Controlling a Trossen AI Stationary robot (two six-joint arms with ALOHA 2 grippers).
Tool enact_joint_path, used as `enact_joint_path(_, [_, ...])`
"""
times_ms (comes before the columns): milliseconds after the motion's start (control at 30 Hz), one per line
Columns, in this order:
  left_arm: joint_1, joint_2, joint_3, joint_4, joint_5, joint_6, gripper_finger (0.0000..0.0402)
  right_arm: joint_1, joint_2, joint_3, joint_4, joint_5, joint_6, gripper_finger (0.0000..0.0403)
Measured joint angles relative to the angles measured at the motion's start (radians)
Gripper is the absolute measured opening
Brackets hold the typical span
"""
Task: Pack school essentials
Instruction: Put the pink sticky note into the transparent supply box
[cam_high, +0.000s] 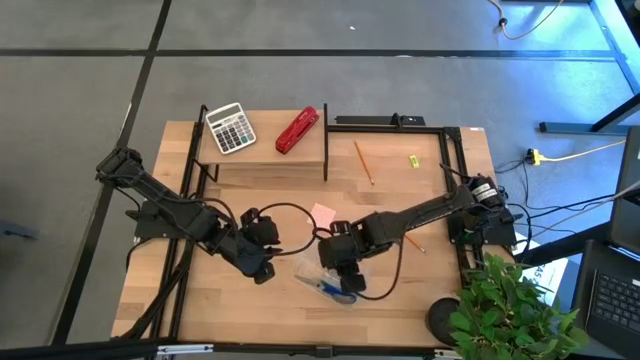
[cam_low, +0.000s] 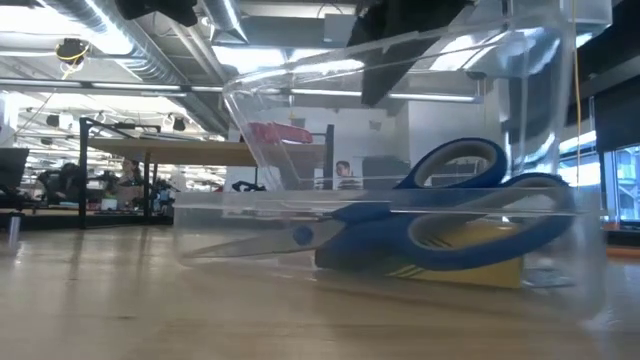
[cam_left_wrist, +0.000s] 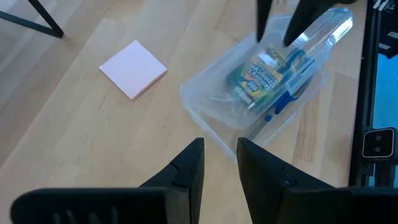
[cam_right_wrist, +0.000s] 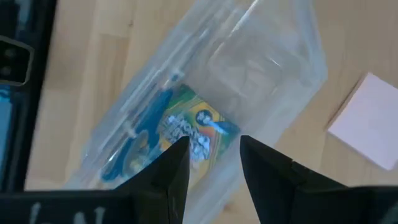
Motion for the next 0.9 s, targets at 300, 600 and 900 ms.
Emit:
enact_joint_path(300, [0.0, 0.0, 0.0, 0.0, -0.001, 0.0, 0.0088, 0.003, -0.155, 0.002, -0.114, 0.18, 0.234, 0.0145])
enact_joint_path(600, [0.0, 0.0, 0.0, 0.0, -0.002, 0.004, 0.0088, -0.019, -0.261, 0.001, -0.428, 0.269, 0.653, 0.0145])
enact_joint_path(900, [0.073, 0.0, 0.0, -0.014, 0.008, 0.023, 0.0088, -0.047, -0.259, -0.096, -0.415, 0.161, 0.673, 0.0145])
